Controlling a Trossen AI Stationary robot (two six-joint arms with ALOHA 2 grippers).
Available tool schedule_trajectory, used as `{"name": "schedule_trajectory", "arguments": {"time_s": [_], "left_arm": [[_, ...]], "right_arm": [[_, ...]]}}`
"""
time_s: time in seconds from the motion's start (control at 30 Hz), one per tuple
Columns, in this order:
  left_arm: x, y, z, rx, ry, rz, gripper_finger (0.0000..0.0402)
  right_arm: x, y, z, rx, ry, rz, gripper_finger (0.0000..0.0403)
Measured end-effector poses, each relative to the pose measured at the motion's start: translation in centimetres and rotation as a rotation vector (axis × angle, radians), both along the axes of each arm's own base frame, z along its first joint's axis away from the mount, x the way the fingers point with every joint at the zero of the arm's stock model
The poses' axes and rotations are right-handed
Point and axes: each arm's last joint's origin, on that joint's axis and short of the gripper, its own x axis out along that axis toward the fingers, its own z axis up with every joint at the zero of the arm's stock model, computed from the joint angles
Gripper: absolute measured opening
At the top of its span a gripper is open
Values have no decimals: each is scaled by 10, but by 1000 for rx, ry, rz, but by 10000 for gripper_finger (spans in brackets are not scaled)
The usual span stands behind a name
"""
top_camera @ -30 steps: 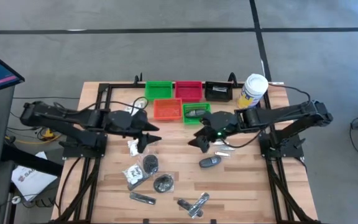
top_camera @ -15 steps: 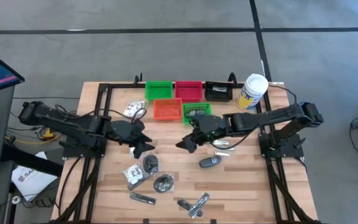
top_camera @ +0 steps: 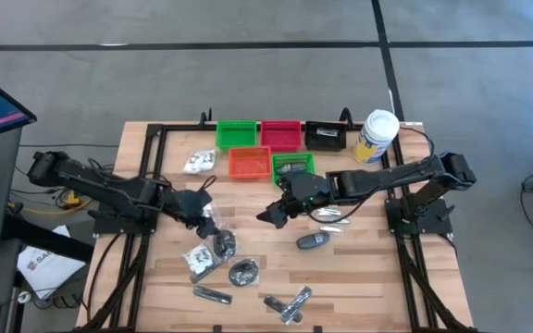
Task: Pick & Place Travel size toiletries
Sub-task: Put the black hair brush into the orange bin
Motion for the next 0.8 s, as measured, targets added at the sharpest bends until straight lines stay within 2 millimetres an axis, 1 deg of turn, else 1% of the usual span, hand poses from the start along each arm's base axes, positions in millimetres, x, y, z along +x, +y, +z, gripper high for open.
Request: {"name": "schedule_trajectory", "arguments": {"time_s": [0.2, 0.33, 0.6, 0.8], "left_arm": [[-9, -2, -18, -144, 105, 21, 231], [-14, -1, -29, -186, 159, 42, 231], [-24, 1, -47, -193, 222, 74, 231], [-23, 2, -50, -164, 187, 101, 231]], "right_arm": [[0, 0, 1, -8, -8, 6, 306], [0, 0, 1, -9, -8, 6, 306], [0, 0, 1, -11, -9, 7, 306], [1, -2, 2, -18, -25, 7, 306]]}}
